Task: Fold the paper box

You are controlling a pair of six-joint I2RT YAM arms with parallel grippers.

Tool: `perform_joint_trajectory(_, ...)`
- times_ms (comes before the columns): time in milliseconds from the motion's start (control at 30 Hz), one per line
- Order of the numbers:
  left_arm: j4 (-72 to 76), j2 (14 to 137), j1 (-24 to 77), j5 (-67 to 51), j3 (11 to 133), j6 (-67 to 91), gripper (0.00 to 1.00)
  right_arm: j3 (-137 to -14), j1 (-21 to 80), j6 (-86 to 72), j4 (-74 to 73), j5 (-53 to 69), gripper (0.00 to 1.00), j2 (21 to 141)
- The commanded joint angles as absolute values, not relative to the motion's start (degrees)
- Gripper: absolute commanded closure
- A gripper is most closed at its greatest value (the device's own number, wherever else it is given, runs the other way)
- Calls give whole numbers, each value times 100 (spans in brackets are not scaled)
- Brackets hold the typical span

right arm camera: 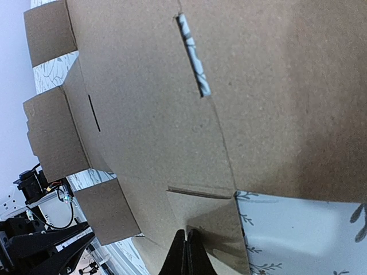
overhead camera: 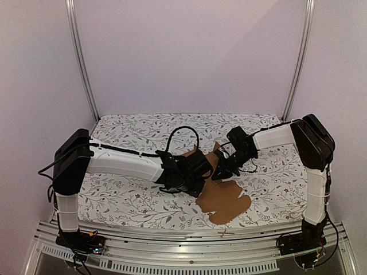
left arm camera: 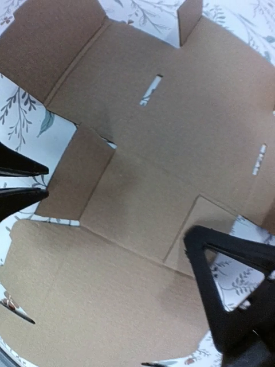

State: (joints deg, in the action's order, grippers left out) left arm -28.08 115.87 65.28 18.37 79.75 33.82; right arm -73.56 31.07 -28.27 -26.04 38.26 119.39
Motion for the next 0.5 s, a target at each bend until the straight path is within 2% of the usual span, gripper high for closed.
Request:
perform_joint_trajectory(0,-2284,11540,6467,1829,8162,3255,91,-7198,3107,-2828,-2891,3234,100,12415)
perform_joint_trajectory(333,-2294,11720,6422,1694,8346,3168,90,-7202,3016,-2797,-2882,3326,100,12463)
perform_joint_trajectory(467,-2953,11536,6412,1823,8401,3142,90,-7207,3001,-2803,-2881,3344,100,12488)
